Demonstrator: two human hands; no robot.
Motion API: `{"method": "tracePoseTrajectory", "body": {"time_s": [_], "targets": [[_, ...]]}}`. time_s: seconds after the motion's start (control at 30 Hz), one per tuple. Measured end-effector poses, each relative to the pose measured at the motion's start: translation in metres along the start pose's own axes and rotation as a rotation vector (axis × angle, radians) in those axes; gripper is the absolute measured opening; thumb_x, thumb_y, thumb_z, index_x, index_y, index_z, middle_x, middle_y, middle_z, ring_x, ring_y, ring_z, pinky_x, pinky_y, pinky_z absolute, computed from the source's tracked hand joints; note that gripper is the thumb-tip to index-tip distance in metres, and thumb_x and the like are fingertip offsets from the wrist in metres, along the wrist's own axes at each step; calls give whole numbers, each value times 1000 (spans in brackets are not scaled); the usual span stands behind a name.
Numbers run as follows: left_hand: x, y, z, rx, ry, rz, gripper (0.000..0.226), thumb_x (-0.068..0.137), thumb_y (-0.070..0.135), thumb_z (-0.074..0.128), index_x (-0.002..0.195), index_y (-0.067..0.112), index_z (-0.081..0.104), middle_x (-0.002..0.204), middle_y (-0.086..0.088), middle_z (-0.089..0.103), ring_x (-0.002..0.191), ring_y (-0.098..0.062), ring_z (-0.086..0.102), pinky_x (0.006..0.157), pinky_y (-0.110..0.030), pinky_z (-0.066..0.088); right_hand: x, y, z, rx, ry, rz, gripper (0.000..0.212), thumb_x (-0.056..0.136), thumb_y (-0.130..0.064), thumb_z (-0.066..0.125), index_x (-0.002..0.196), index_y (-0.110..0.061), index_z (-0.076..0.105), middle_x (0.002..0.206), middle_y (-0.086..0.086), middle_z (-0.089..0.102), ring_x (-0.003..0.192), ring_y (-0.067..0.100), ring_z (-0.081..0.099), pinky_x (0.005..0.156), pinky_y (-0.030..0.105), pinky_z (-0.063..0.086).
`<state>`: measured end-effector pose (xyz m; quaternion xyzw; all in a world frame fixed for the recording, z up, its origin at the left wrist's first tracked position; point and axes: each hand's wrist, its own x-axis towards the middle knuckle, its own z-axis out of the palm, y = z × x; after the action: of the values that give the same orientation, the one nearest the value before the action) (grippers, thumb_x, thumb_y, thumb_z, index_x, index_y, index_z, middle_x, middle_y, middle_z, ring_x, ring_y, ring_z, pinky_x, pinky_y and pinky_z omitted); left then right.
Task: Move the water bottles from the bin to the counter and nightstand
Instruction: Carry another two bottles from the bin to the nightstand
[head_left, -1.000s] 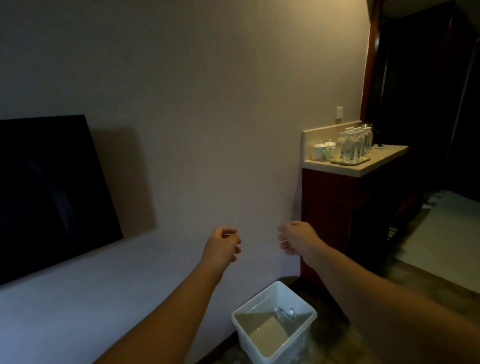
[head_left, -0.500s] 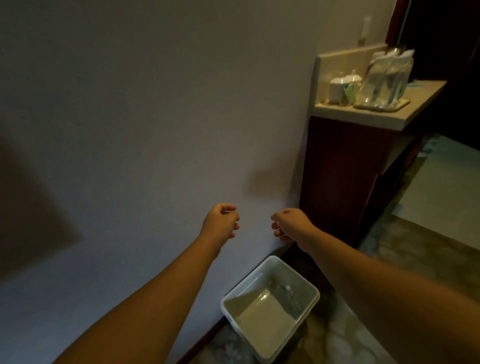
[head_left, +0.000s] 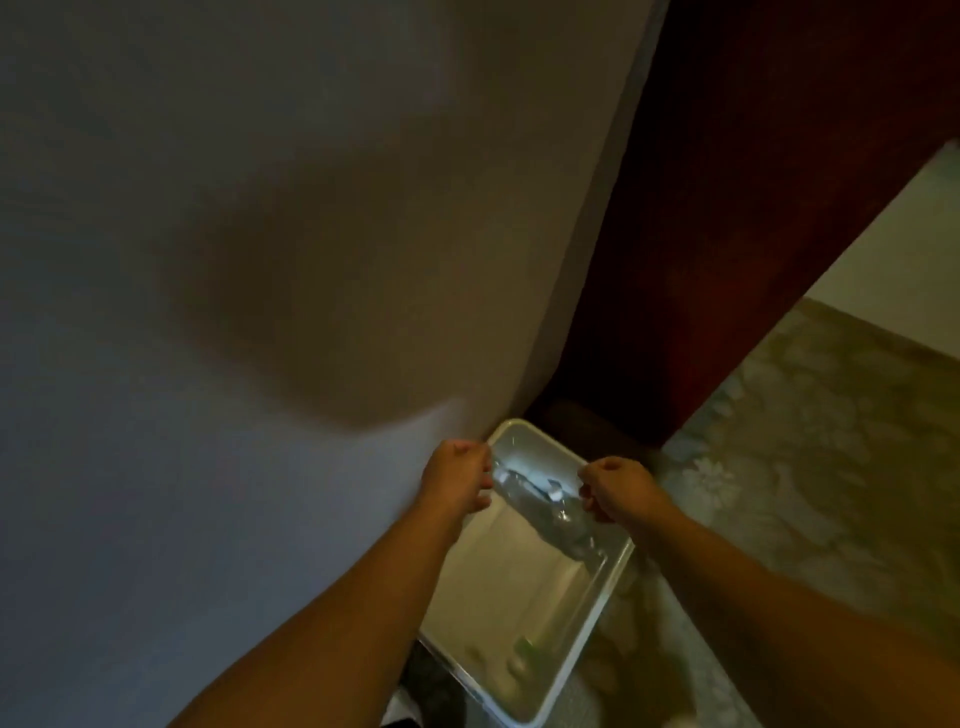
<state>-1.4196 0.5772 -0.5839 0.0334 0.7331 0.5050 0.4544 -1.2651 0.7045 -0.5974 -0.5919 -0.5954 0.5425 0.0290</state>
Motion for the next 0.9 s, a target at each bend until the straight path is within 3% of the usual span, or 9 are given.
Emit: {"method": "tracePoseTrajectory", "body": {"time_s": [0.13, 0.33, 0.4, 0.5, 0.57, 0.63, 0.7, 0.8, 0.9], "targets": [[103, -110, 35, 12, 1, -127, 18, 97, 28, 56, 100, 13, 64, 81, -4, 59, 69, -16, 58, 58, -29, 51, 100, 110, 47, -97, -18, 163, 31, 102, -12, 50, 71, -10, 56, 69, 12, 58, 60, 22, 55, 63, 32, 46], [269, -243, 109, 4, -5, -297, 34, 98, 27, 60, 125, 7, 60, 92, -8, 60, 81, -21, 62, 65, -33, 54, 252, 225, 113, -252, 42, 179, 37, 99, -33, 58, 122, -4, 62, 105, 13, 67, 96, 27, 65, 82, 35, 53], [312, -265, 133, -20, -14, -372, 42, 99, 28, 60, 134, 6, 55, 104, -12, 62, 98, -27, 65, 75, -38, 57, 290, 246, 126, -302, 77, 192, 45, 95, -34, 64, 128, -6, 58, 122, 17, 64, 112, 33, 63, 96, 45, 53], [364, -281, 168, -27, -26, -513, 51, 97, 42, 59, 137, 11, 52, 127, -14, 64, 116, -28, 62, 80, -38, 50, 336, 266, 138, -433, 109, 237, 57, 89, -34, 70, 135, -7, 49, 137, 17, 54, 123, 32, 55, 103, 43, 48], [395, -292, 183, -19, 19, -509, 60, 95, 44, 61, 142, 10, 46, 136, -16, 58, 123, -31, 58, 96, -40, 49, 357, 276, 150, -466, 122, 278, 67, 87, -38, 72, 139, -9, 42, 143, 17, 47, 131, 33, 48, 106, 43, 44], [418, -308, 191, 154, 89, -446, 60, 97, 49, 55, 141, 9, 45, 135, -18, 53, 123, -32, 55, 102, -41, 48, 369, 281, 163, -455, 140, 314, 73, 86, -43, 72, 143, -13, 38, 145, 16, 44, 131, 32, 46, 107, 42, 42], [431, -326, 196, 361, 139, -394, 59, 97, 55, 51, 134, 10, 53, 126, -17, 56, 112, -29, 58, 93, -36, 50, 374, 287, 174, -499, 171, 315, 68, 85, -46, 70, 141, -18, 42, 140, 13, 48, 128, 30, 49, 107, 43, 42], [440, -344, 196, 240, 194, -296, 47, 91, 45, 65, 122, 9, 64, 95, -8, 64, 81, -21, 61, 68, -33, 54, 382, 293, 175, -460, 181, 282, 49, 87, -46, 70, 129, -21, 57, 130, 7, 60, 119, 25, 57, 105, 41, 45], [440, -356, 186, 3, 87, -250, 45, 87, 33, 73, 126, 13, 64, 106, -12, 71, 93, -30, 68, 76, -41, 58, 390, 297, 176, -117, 107, 223, 34, 89, -35, 73, 113, -10, 70, 116, 11, 70, 106, 26, 66, 95, 40, 52]]}}
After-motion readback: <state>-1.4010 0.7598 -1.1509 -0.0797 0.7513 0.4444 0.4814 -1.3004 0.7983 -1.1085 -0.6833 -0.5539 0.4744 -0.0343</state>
